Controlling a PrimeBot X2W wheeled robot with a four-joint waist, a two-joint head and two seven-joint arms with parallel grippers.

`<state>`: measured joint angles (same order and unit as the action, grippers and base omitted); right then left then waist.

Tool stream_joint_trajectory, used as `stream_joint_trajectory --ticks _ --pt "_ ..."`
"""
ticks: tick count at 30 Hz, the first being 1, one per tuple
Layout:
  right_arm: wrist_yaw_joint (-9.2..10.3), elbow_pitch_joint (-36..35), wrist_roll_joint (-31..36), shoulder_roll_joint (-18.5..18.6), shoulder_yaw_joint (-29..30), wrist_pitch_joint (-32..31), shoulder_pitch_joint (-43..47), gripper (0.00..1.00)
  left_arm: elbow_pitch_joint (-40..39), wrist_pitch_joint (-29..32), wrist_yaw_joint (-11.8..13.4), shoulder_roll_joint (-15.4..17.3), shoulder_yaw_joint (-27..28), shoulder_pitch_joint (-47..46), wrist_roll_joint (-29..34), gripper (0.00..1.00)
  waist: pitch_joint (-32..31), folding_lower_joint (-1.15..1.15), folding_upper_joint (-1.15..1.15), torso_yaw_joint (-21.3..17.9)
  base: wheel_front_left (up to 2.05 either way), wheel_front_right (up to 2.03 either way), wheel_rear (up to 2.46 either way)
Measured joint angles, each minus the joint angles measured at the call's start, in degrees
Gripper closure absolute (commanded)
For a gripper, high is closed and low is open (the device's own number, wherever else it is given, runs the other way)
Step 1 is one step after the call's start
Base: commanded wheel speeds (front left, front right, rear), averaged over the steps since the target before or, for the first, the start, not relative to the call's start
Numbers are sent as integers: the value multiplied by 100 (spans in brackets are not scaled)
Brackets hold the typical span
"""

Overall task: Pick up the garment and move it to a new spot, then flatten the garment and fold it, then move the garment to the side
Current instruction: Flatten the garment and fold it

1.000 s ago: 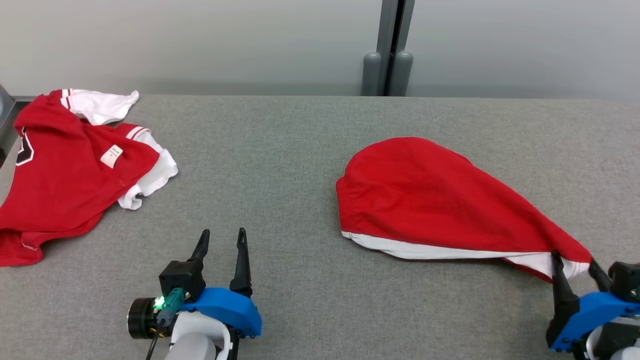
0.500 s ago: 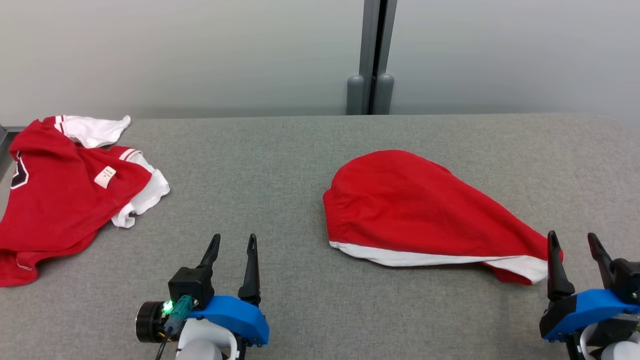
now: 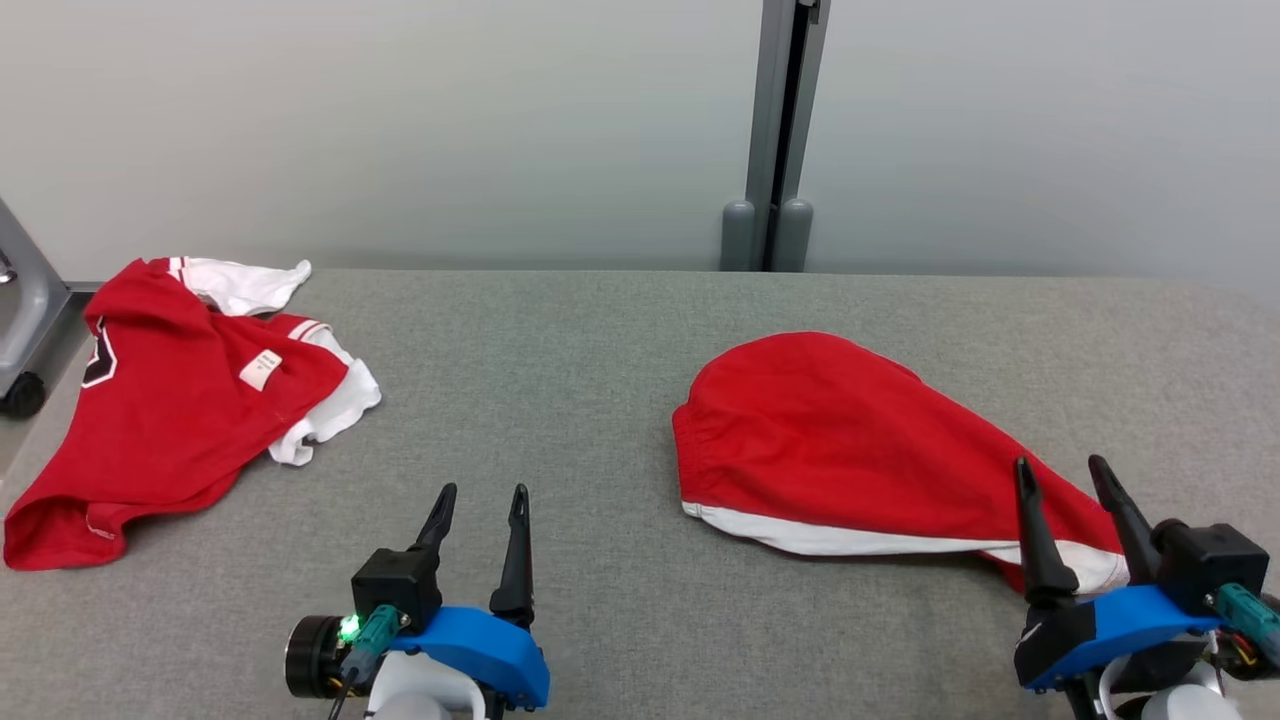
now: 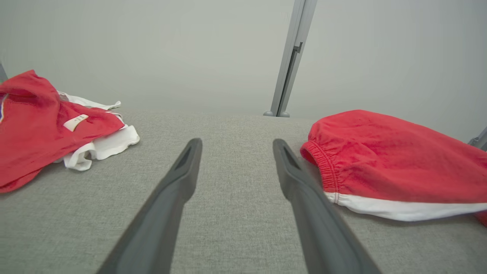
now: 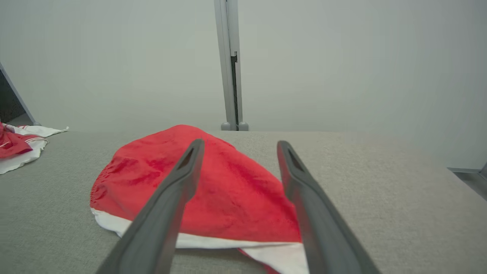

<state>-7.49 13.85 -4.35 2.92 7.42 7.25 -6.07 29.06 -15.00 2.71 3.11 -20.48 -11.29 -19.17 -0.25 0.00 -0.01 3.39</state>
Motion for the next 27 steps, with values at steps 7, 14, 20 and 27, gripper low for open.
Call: stream_joint_trajectory --ticks 7,14,20,27 --pt "0 348 -366 -4 -133 232 46 0 22 0 3 -9 40 35 -48 0 -56 0 0 97 0 0 0" --pt "0 543 -376 -4 -159 343 6 0 20 0 26 -10 85 35 -46 0 -52 0 0 97 0 0 0" --pt "0 635 -371 -5 -182 349 -62 0 18 0 26 -11 92 39 -41 0 -39 0 0 69 0 0 0" --pt "0 684 -369 -4 -205 350 -83 0 23 0 25 -12 90 42 -32 0 -15 0 1 32 0 0 0"
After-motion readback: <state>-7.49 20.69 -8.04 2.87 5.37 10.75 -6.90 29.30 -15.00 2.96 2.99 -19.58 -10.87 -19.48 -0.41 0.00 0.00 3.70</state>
